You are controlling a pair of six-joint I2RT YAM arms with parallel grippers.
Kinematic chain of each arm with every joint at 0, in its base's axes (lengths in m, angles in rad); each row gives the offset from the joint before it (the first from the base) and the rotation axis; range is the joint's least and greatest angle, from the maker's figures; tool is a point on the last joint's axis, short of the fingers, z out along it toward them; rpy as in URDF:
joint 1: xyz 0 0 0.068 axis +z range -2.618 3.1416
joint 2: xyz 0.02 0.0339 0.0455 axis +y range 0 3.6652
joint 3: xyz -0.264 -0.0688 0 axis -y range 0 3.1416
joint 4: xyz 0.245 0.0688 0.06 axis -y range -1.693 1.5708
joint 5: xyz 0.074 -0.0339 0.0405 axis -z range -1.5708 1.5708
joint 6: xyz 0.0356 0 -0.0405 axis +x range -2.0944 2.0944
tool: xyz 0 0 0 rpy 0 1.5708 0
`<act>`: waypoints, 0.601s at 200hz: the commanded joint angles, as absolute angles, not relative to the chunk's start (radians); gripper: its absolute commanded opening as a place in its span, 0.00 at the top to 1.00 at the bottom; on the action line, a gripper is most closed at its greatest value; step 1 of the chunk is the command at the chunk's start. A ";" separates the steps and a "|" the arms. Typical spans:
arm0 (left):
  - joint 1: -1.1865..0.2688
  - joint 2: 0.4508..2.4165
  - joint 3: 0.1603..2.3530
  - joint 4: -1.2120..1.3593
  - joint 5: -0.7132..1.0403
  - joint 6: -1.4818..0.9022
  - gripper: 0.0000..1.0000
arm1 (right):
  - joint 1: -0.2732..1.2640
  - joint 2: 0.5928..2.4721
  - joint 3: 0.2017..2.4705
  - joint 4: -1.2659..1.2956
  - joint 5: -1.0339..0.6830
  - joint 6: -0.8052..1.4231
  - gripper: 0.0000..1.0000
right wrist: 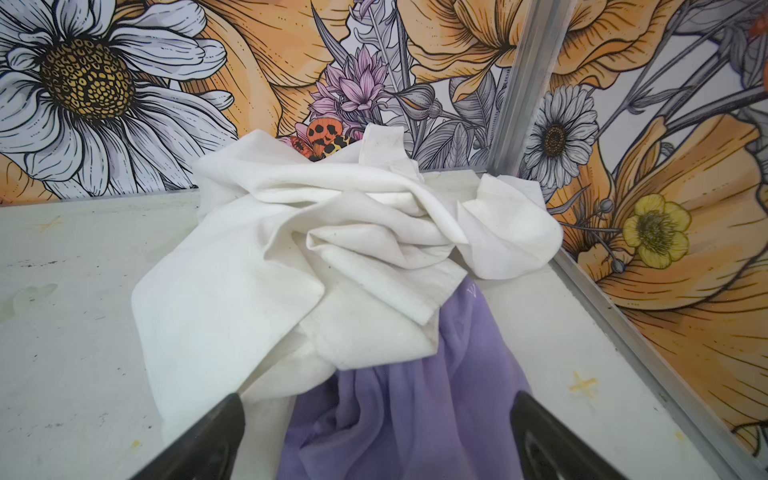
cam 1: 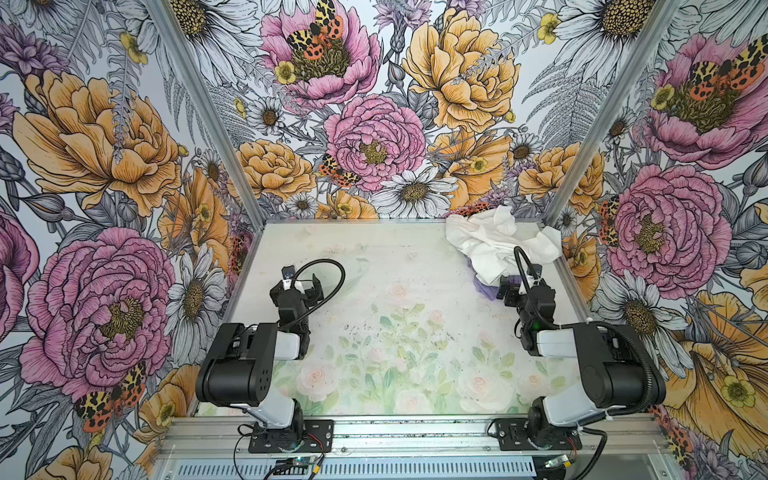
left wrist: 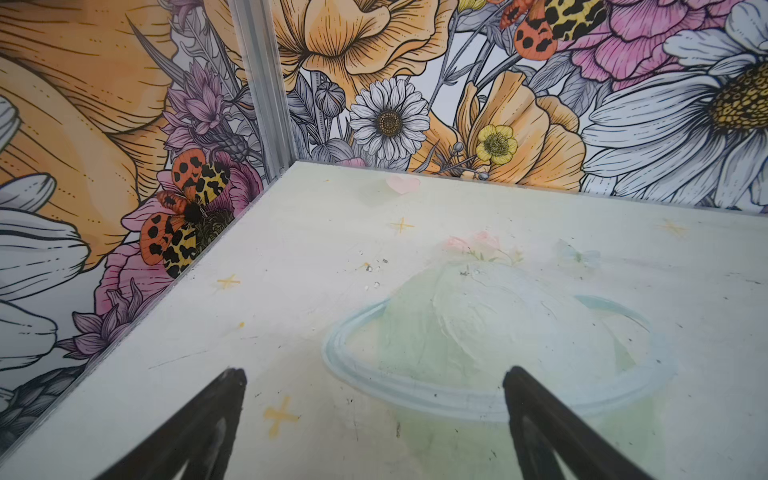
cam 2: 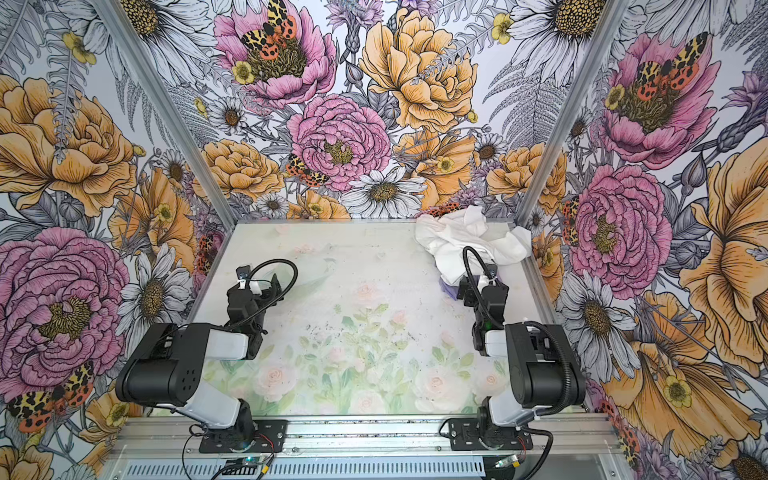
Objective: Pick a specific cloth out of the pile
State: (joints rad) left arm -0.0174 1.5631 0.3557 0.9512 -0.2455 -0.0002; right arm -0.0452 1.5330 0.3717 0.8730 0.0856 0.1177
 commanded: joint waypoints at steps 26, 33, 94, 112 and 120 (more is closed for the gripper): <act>-0.018 1.552 0.370 0.960 -0.221 0.001 0.01 | -0.040 1.534 0.373 0.908 0.097 0.113 0.00; -0.019 1.552 0.370 0.960 -0.222 0.001 0.01 | -0.041 1.536 0.374 0.907 0.094 0.110 0.01; -0.017 1.552 0.370 0.958 -0.221 0.000 0.01 | -0.039 1.537 0.380 0.892 0.086 0.107 0.01; -0.017 1.552 0.370 0.958 -0.219 0.000 0.01 | -0.040 1.537 0.381 0.892 0.086 0.107 0.00; -0.017 1.552 0.370 0.958 -0.221 0.001 0.01 | -0.040 1.537 0.381 0.893 0.086 0.107 0.01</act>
State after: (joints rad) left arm -0.0174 1.5631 0.3557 0.9459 -0.2440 -0.0002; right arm -0.0448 1.5330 0.3717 0.8730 0.0849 0.1116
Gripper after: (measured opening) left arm 0.986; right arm 0.995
